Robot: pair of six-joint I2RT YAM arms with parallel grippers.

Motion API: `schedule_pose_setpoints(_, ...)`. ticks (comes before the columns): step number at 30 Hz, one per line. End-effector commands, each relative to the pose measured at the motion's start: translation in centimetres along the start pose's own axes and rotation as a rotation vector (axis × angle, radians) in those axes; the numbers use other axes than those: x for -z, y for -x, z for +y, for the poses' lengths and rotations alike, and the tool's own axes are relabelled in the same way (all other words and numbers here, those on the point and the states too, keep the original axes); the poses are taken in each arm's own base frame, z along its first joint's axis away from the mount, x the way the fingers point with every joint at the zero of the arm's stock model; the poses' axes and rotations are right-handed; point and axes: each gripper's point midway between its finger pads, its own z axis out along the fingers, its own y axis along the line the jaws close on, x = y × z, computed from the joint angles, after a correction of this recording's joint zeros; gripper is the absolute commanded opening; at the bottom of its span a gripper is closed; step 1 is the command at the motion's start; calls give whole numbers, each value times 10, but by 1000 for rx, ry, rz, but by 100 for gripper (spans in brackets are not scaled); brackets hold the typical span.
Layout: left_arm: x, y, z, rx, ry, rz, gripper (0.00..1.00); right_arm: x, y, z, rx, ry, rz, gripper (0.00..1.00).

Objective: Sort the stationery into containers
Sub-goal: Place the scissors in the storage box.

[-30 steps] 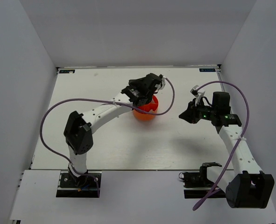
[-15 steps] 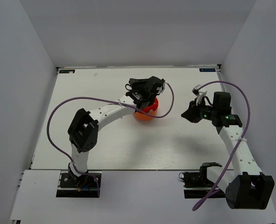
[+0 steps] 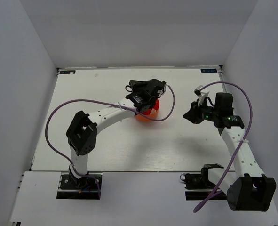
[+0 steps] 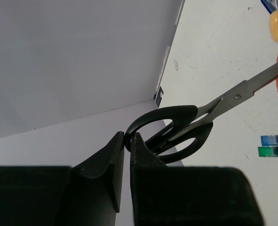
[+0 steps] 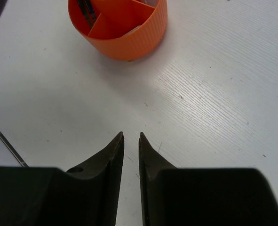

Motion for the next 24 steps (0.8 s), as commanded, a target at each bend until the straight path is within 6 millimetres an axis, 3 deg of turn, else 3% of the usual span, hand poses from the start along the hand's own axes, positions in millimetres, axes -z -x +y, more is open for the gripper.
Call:
schedule_pose_setpoints(1, 30, -8, 52, 106, 87, -36, 0, 2, 8, 1, 25, 5, -35, 22)
schedule_pose_setpoints(8, 37, -9, 56, 113, 98, -46, 0, 1, 8, 0, 23, 4, -35, 22)
schedule_pose_setpoints(24, 26, -6, 15, 34, 41, -32, 0, 2, 8, 1, 17, 9, -36, 22)
